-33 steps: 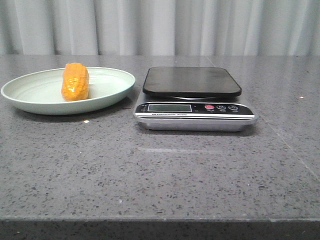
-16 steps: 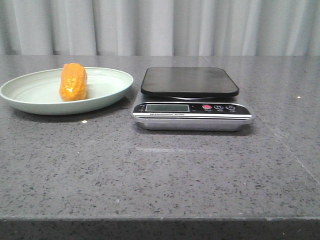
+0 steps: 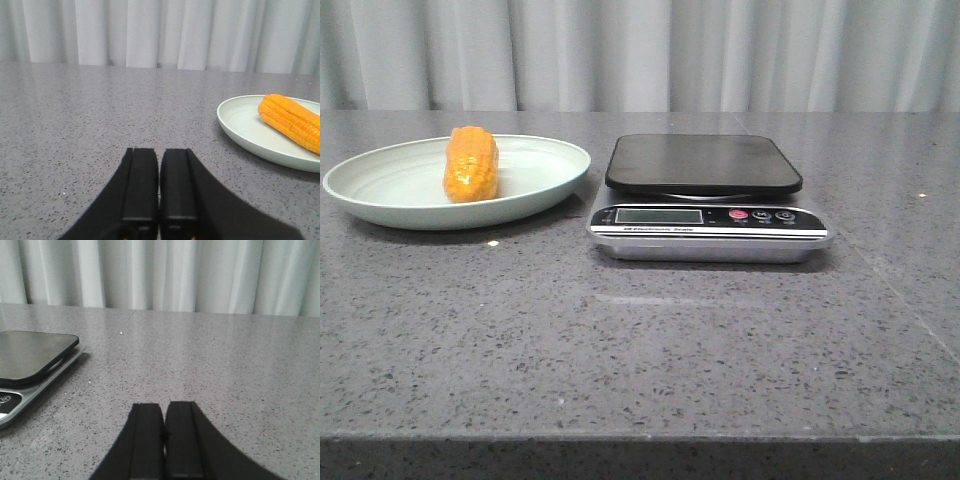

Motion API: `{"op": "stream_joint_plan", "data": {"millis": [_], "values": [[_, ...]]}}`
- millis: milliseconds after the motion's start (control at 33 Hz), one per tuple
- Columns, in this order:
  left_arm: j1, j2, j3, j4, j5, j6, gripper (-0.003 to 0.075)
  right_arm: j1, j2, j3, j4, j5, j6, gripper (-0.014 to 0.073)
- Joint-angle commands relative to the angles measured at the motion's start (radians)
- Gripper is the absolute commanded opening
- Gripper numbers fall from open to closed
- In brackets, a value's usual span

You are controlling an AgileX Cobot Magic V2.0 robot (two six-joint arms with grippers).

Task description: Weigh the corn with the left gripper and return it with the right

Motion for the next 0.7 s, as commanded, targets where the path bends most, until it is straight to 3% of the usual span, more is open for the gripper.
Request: {"op": "stream_joint_plan", "data": {"millis": [0,667], "values": [[-0.003,-0.02,0.008,-0.01,-0.077,0.001,0.0133,0.01,-0.015,0.002,-0.008,-0.145,0.0,0.016],[-0.003,-0.02,0.008,-0.01,-0.077,0.001,0.0133,0.01,-0.015,0.002,-0.008,-0.164,0.0,0.016]]}}
